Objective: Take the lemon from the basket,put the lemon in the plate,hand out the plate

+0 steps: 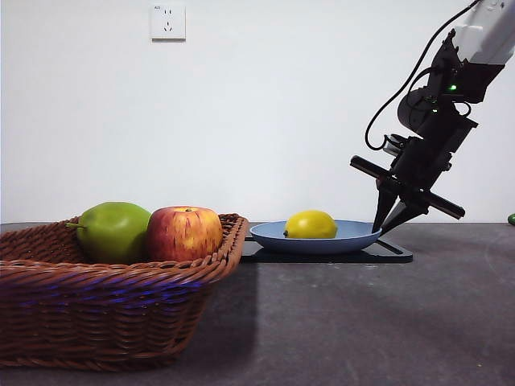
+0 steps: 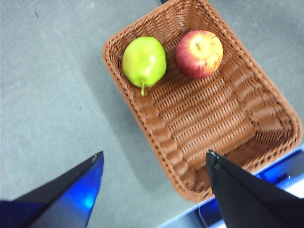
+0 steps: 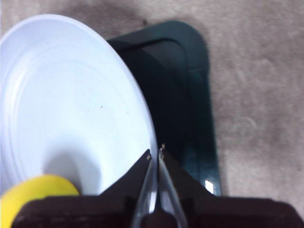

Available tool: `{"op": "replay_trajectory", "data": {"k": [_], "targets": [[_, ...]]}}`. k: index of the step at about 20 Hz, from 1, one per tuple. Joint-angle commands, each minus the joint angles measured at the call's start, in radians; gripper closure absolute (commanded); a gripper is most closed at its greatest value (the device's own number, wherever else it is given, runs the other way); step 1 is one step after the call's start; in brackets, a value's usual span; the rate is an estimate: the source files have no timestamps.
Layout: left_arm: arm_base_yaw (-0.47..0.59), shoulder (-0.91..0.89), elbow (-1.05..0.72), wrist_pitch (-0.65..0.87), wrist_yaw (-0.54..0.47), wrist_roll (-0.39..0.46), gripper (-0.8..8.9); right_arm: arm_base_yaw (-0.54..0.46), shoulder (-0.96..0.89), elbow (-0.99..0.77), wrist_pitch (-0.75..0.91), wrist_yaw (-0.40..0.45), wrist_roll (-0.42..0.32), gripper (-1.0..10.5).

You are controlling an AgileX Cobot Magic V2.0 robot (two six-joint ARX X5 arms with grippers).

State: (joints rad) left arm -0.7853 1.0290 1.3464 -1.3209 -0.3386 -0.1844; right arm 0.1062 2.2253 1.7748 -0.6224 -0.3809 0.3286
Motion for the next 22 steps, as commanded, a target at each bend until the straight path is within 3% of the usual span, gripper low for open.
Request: {"op": "replay_trajectory", "data": {"k": [1,3,5,8,11,14,15,18,22], "targets": [[-0.005,0.006,0.015,0.026,-0.005,-0.007,4.39,0.005,0.015,0.031,0.016,-0.005,0.003,9.0],[-0.005,0.006,0.015,0.047,-0.011,-0.002,4.39,0.004,0.015,0.031,0.012,-0.005,0.003,8.0],[-0.005,0.006,0.015,0.09,-0.086,-0.003,4.39,-0.002,0.003,0.031,-0.015,0.001,0.0,7.8],[-0.005,0.006,0.014,0.15,-0.126,0.004,4.55,-0.002,-0.072,0.031,-0.079,0.098,-0.085,7.8],[-0.003,0.006,-0.005,0.265,-0.132,0.08,6.0,0.003,-0.215,0.031,-0.138,0.207,-0.181,7.8],[0.013,0.01,-0.085,0.451,-0.117,0.21,7.67,0.029,-0.374,0.031,-0.193,0.233,-0.24,8.1],[0.028,0.018,-0.123,0.509,-0.079,0.249,8.14,0.041,-0.429,0.031,-0.221,0.233,-0.266,8.6],[0.137,0.031,-0.21,0.605,0.104,0.293,8.08,0.082,-0.559,0.017,-0.279,0.234,-0.331,9.4],[0.417,0.03,-0.283,0.676,0.404,0.285,8.08,0.136,-0.763,-0.12,-0.183,0.244,-0.36,9.4]]}}
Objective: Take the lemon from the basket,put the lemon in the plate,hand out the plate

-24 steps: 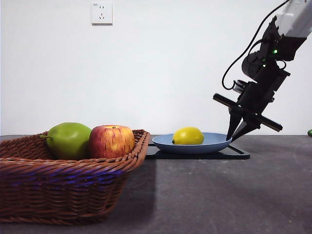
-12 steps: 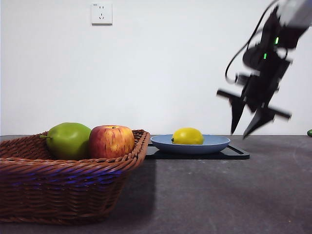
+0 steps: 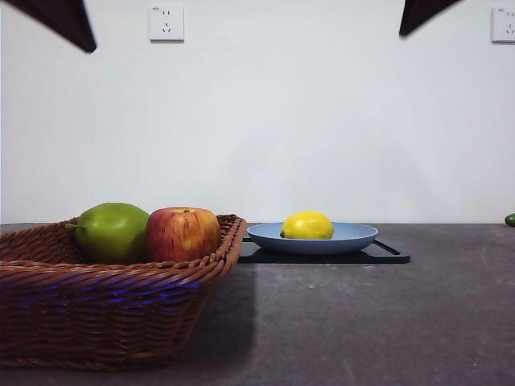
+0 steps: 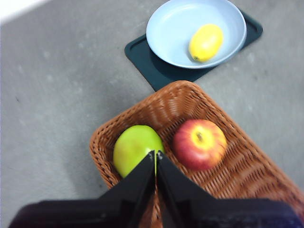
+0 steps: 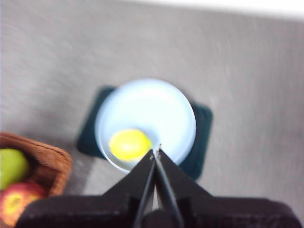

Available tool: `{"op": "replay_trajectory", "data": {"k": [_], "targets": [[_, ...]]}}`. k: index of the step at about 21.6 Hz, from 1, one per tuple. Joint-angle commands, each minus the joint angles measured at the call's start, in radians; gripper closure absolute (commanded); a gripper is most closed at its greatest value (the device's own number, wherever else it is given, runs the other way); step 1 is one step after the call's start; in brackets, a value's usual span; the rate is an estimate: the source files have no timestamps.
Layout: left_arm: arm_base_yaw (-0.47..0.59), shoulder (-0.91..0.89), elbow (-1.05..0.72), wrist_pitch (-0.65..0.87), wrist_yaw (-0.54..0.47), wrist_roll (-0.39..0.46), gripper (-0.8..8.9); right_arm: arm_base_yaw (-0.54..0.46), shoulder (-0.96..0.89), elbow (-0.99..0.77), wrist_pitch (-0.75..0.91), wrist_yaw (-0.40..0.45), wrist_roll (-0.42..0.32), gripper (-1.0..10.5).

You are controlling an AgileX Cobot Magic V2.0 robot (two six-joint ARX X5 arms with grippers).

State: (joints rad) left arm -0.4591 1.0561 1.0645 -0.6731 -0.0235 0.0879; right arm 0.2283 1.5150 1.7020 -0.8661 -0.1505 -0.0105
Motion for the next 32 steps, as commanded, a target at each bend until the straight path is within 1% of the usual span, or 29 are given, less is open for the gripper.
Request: {"op": "replay_trajectory", "data": {"k": [1,2,3,4,5,8,10,12,13,15,17,20,22,27,32], "targets": [[0.169,0.003,-0.016,0.05,0.133,0.007,8.07,0.029,-0.124,-0.13,0.137,0.051,-0.017,9.4],[0.229,0.0,-0.031,0.077,0.178,-0.01,8.08,0.042,-0.185,-0.209,0.203,0.087,-0.016,9.4],[0.289,-0.011,-0.054,0.121,0.246,-0.03,8.07,0.056,-0.255,-0.309,0.278,0.109,-0.014,9.4],[0.327,-0.02,-0.075,0.156,0.289,-0.052,8.07,0.063,-0.308,-0.392,0.338,0.107,-0.008,9.4],[0.36,-0.033,-0.098,0.194,0.304,-0.085,8.07,0.067,-0.369,-0.496,0.418,0.109,0.002,9.4],[0.382,-0.088,-0.192,0.312,0.301,-0.111,8.07,0.069,-0.513,-0.736,0.587,0.158,0.002,9.4],[0.38,-0.175,-0.306,0.432,0.263,-0.14,8.07,0.074,-0.604,-0.883,0.664,0.158,0.012,9.4],[0.379,-0.286,-0.423,0.519,0.23,-0.167,8.07,0.085,-0.695,-1.011,0.737,0.161,0.014,9.4],[0.379,-0.348,-0.475,0.543,0.226,-0.167,8.07,0.091,-0.743,-1.069,0.775,0.163,0.021,9.4],[0.379,-0.447,-0.533,0.541,0.201,-0.167,8.07,0.104,-0.831,-1.152,0.829,0.158,0.032,9.4],[0.379,-0.489,-0.539,0.518,0.202,-0.169,8.07,0.108,-0.862,-1.168,0.835,0.157,0.048,9.4],[0.379,-0.518,-0.539,0.499,0.232,-0.177,8.05,0.106,-0.879,-1.167,0.84,0.163,0.053,9.4],[0.379,-0.518,-0.539,0.513,0.235,-0.178,8.05,0.106,-0.89,-1.167,0.839,0.189,0.053,9.4],[0.379,-0.512,-0.539,0.529,0.234,-0.178,8.05,0.106,-0.894,-1.167,0.839,0.192,0.053,9.4],[0.378,-0.512,-0.539,0.528,0.235,-0.177,8.05,0.106,-0.894,-1.167,0.839,0.231,0.053,9.4]]}}
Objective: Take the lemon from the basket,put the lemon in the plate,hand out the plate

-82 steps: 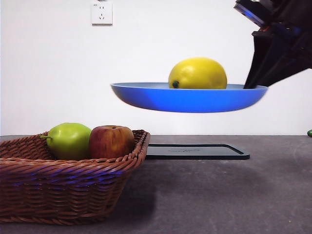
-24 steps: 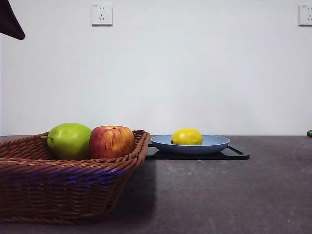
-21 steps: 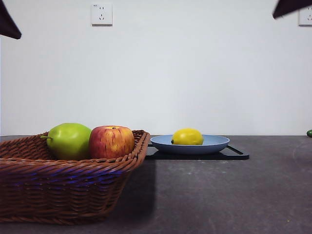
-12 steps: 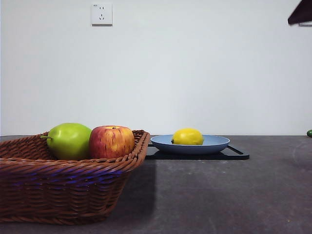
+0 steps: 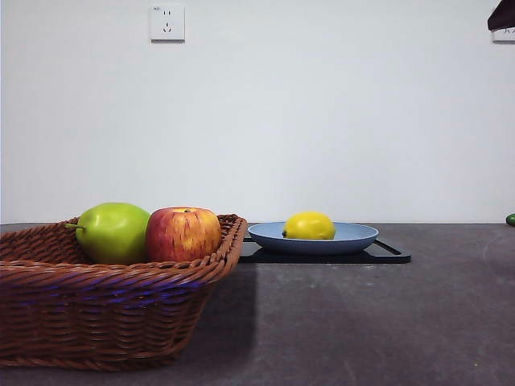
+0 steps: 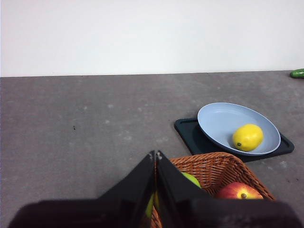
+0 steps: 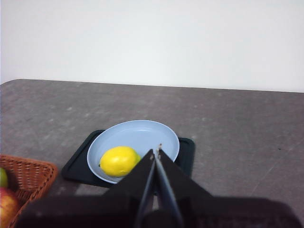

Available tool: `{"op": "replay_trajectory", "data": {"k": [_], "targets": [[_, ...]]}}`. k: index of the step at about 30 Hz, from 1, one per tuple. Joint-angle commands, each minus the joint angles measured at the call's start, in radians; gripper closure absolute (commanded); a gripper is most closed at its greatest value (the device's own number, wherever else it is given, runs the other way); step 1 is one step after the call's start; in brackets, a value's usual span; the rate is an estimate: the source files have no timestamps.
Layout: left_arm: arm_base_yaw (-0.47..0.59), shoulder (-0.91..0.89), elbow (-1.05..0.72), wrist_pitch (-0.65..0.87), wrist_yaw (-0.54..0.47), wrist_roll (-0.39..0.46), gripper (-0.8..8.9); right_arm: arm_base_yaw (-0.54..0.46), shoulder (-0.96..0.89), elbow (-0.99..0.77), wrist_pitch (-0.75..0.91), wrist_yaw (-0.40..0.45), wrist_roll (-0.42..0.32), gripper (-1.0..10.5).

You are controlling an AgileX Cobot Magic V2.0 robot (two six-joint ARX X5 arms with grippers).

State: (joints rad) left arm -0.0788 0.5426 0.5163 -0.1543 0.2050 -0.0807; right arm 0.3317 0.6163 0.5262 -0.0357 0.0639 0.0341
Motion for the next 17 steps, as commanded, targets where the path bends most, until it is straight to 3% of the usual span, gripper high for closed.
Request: {"op": "replay_trajectory", "data": {"k": [1,5,10,17], "targets": [[-0.009,-0.003,0.009,0.0,0.008,-0.009,8.05,0.003,0.005,0.009,0.009,0.018,0.009,9.4],[-0.01,-0.109,0.007,-0.079,-0.052,0.105,8.05,0.003,0.004,0.008,0.008,0.018,0.009,9.4],[-0.001,-0.303,-0.085,-0.105,-0.1,0.097,8.05,0.002,0.005,0.008,0.008,0.021,0.009,9.4],[0.028,-0.433,-0.314,0.01,-0.153,0.079,8.05,0.002,0.004,0.008,0.008,0.021,0.009,9.4]]}}
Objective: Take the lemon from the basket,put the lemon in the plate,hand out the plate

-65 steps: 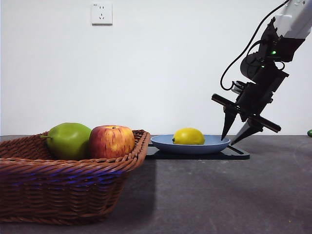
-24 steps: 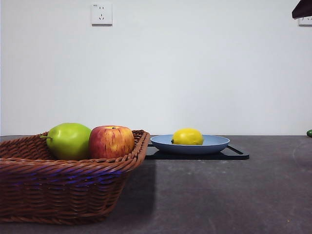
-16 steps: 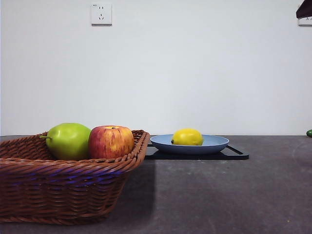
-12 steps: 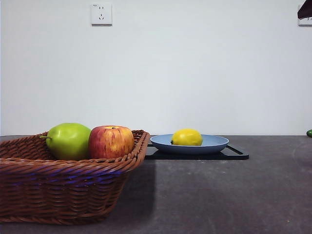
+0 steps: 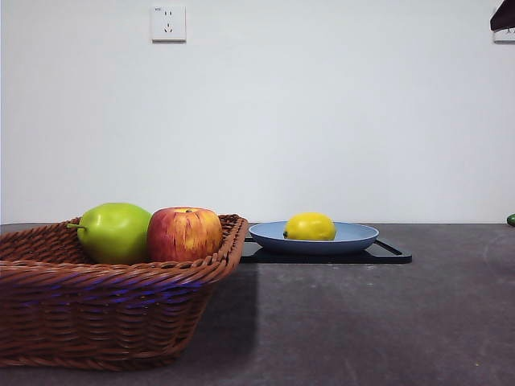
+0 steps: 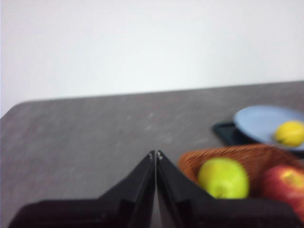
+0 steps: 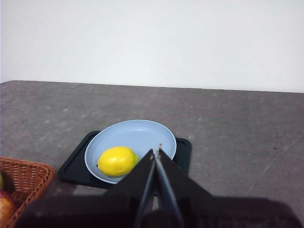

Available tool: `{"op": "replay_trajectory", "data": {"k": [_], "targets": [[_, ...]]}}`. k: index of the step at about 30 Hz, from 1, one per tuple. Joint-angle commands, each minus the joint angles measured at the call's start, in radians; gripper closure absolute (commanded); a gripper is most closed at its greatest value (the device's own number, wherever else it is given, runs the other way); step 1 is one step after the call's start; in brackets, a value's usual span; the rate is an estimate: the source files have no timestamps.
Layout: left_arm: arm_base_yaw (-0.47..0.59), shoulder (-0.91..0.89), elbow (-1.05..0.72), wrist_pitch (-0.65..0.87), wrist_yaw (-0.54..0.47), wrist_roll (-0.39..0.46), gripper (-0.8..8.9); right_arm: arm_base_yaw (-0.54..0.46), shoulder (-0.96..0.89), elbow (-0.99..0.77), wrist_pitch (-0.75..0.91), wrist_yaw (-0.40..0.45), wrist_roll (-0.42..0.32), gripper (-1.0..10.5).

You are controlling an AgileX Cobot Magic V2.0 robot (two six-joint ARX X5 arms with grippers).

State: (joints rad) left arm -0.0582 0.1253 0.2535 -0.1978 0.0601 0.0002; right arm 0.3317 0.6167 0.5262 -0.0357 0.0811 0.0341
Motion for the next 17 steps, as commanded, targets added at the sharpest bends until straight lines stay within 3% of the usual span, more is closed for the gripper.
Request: {"op": "replay_trajectory", "data": {"k": [1,10,17], "targets": [[0.01,-0.023,-0.085,0.079,-0.008,-0.01,8.05,0.002,0.004,0.008,0.008,0.004,0.009,9.4],[0.022,-0.025,-0.233,0.124,-0.009,-0.027,8.05,0.002,0.004,0.009,0.008,0.003,0.009,9.4],[0.036,-0.115,-0.237,-0.017,-0.008,-0.03,8.05,0.002,0.004,0.009,0.008,0.003,0.009,9.4]]}}
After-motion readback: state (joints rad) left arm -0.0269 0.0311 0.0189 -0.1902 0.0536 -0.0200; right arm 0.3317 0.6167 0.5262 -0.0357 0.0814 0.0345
